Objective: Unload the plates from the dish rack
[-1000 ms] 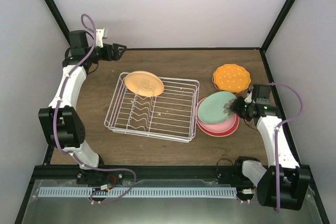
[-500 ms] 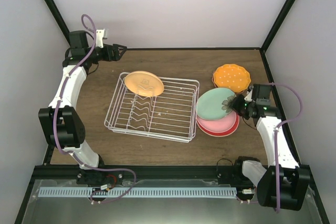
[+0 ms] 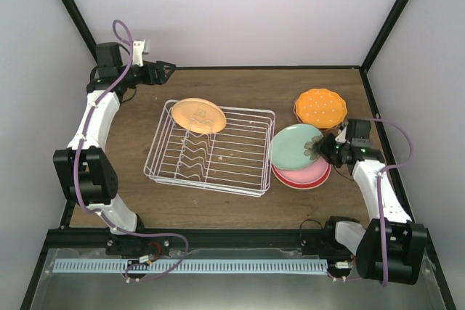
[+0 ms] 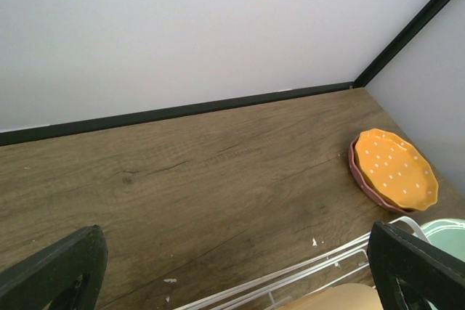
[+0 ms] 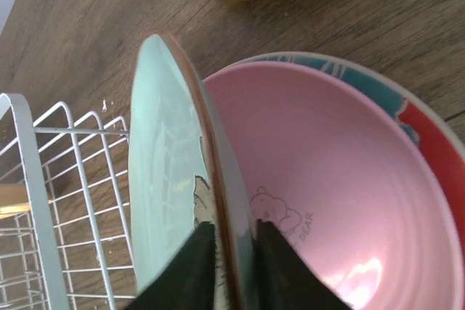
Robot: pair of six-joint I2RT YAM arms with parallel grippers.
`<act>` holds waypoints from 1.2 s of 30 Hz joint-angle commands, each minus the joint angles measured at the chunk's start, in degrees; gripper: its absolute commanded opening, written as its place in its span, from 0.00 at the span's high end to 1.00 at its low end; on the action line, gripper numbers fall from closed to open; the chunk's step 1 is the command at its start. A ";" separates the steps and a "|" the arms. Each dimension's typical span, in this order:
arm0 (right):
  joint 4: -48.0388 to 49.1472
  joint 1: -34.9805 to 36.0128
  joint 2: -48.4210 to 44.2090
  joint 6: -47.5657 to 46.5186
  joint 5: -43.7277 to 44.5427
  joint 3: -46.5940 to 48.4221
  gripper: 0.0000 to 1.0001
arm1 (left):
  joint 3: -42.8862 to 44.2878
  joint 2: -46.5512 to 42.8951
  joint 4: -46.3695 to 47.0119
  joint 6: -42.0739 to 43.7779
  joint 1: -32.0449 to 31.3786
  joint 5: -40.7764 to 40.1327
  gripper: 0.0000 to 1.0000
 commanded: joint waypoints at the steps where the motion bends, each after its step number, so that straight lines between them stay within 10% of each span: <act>1: 1.69 -0.16 0.06 0.09 -1.54 -0.30 0.74 | -0.75 -0.16 0.49 0.63 0.21 1.15 0.00; 7: -0.55 -0.15 -0.13 -0.57 0.10 -0.80 0.55 | -0.75 -0.07 0.49 0.62 0.21 1.34 0.00; 36: -10.21 -0.16 -4.92 -1.89 16.39 6.66 0.39 | -2.25 -0.60 0.05 1.34 0.19 1.49 0.00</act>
